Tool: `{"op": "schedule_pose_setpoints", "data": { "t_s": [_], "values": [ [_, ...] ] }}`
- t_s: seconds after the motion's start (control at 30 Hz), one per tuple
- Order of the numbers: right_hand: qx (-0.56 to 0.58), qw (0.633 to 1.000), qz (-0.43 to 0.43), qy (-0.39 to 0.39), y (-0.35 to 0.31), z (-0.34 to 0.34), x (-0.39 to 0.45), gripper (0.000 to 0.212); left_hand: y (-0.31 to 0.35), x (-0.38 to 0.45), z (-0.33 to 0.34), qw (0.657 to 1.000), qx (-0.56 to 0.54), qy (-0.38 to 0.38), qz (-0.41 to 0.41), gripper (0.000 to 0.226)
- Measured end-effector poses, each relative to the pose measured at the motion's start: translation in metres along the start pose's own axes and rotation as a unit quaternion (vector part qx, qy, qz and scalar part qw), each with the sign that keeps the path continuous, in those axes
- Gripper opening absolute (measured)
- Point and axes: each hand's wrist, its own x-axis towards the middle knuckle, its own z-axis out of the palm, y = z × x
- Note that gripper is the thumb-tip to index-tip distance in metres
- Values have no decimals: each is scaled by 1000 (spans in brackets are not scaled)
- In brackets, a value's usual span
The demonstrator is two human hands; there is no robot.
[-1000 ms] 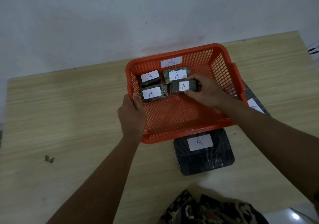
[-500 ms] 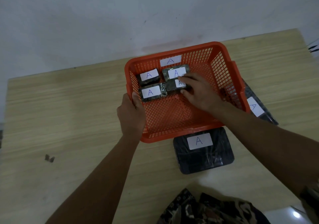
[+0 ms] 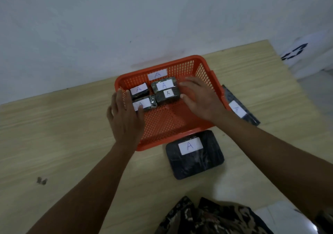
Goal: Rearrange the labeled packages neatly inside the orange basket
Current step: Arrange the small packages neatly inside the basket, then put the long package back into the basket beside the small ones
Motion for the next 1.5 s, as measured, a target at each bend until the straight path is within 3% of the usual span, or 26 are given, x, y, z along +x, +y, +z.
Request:
{"op": "schedule_pose_setpoints", "data": {
  "t_s": [0.13,0.3,0.4,0.53,0.6,0.67,0.87,1.03,1.1,1.3,1.4,1.5],
  "values": [
    [1,994,0,112,9,-34,-32,26,47,-3,1,992,-25,-63,109,55],
    [27,975,93,198,50,-66,-79,20,114,-39,16,961,-91,-106,238,63],
    [8,970,198,139,88,-74,-101,30,131,-57,31,958,-67,-129,248,61],
    [-30,955,293,-34,127,-77,-109,66,135,-62,44,963,12,-157,217,63],
    [-39,950,295,-90,139,-74,-109,71,135,-63,49,967,43,-125,218,65],
    [-26,952,287,-103,145,-71,-109,62,136,-64,52,968,63,-102,222,67],
    [46,955,283,-80,150,-64,-111,46,139,-65,52,969,64,-79,225,62],
    [172,924,338,-58,148,-65,-106,59,142,-65,48,971,54,-78,221,61],
    [219,913,344,-33,142,-73,-99,55,142,-65,48,970,56,-84,220,61],
    [244,923,254,152,101,-108,-66,47,138,-64,51,969,52,-121,210,59],
    [271,924,213,168,70,-111,-50,42,136,-62,51,970,30,-138,198,57],
    [249,944,168,134,50,-99,-40,42,135,-60,51,967,13,-158,197,52]
  ]
}}
